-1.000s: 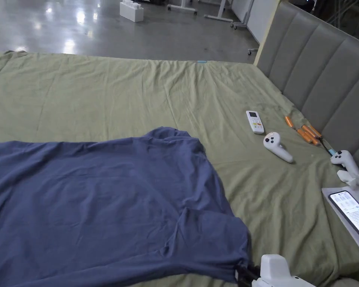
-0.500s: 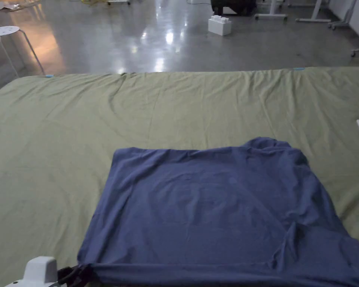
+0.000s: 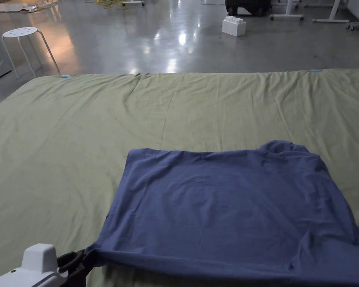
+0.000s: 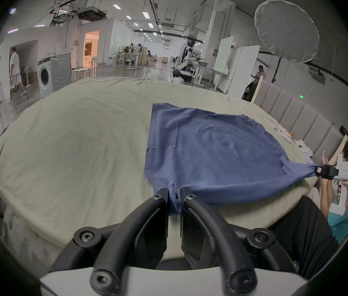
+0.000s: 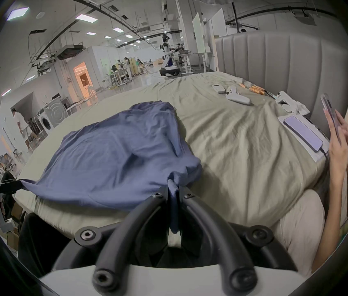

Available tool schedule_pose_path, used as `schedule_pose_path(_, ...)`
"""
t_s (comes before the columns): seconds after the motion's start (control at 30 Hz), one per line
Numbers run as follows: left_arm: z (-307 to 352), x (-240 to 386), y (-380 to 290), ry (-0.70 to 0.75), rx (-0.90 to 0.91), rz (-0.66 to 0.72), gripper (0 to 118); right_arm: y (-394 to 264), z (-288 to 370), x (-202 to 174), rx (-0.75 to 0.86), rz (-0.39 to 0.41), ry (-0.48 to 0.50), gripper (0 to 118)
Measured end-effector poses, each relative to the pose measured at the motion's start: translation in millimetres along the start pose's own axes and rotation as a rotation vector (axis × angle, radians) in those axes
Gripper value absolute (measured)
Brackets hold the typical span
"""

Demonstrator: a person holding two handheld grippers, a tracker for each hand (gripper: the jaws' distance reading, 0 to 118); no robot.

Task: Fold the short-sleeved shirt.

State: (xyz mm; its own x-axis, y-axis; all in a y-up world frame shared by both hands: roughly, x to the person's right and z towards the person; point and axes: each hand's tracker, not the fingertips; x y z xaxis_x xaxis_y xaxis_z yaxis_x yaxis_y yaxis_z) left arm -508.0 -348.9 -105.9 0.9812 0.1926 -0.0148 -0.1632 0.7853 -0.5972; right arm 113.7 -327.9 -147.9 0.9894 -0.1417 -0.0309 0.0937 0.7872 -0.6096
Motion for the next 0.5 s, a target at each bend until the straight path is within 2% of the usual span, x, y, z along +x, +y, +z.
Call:
schedule_pose_path(0.27, -64.5, 13.7, 57.7, -0.051, -0.006, -0.031, 10, 79.5, -62.7, -15.3, 0.02, 0.049, 0.05, 8)
schedule_pose_path(0.4, -98.7, 2.5, 97.7, -0.005, -0.03, -0.017, 10, 123.3, -112.4, -10.4, 0.005, -0.005, 0.047, 8)
schedule_pose_path(0.5, -134.0, -13.2, 118.1, 0.034, -0.067, 0.033, 10, 144.6, -161.8, -6.5, -0.044, -0.003, 0.022, 8)
